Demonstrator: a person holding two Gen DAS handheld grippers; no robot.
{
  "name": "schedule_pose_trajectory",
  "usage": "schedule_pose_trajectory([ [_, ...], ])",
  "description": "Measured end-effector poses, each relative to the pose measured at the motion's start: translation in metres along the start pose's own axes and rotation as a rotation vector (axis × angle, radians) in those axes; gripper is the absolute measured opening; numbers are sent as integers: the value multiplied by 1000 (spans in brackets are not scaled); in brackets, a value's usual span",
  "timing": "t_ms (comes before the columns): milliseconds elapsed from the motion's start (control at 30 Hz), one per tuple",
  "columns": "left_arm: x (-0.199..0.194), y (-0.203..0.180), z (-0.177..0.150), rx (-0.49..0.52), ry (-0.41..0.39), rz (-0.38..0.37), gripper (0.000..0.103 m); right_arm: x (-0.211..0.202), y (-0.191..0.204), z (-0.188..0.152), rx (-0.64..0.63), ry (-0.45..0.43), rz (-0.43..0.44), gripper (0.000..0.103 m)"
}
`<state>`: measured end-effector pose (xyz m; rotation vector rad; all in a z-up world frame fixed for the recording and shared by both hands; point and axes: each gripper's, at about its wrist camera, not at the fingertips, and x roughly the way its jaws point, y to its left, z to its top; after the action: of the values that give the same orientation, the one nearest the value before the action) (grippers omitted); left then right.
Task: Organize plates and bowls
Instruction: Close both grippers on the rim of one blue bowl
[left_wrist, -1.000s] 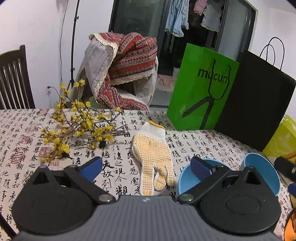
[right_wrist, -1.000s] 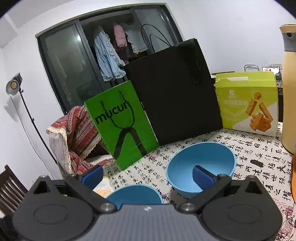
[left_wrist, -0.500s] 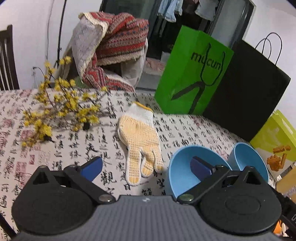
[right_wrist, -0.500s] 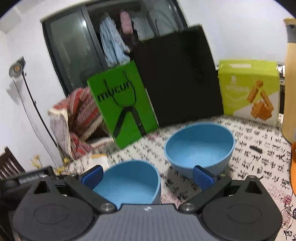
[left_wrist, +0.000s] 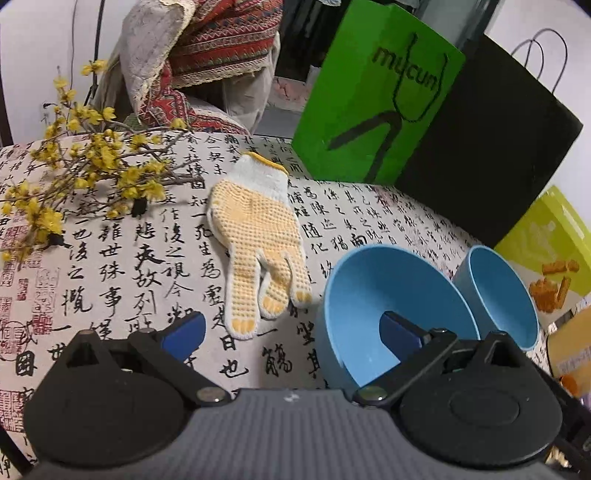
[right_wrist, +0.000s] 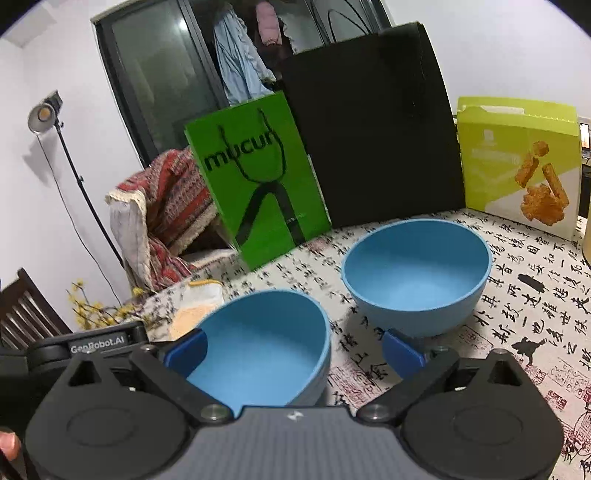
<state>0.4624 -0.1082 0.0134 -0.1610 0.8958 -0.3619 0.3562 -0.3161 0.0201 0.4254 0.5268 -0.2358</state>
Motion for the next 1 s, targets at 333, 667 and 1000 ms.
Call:
schedule_pose_trajectory([
  [333, 12, -5, -6, 20, 23, 19, 87, 23, -7, -3, 14, 64, -34, 67],
  [667, 15, -10, -11, 47, 22, 3, 50, 46, -11, -6, 7, 80, -43, 46],
  [1000, 16, -15, -14, 70, 19, -1, 34, 60, -9, -11, 4, 124, -23, 21],
])
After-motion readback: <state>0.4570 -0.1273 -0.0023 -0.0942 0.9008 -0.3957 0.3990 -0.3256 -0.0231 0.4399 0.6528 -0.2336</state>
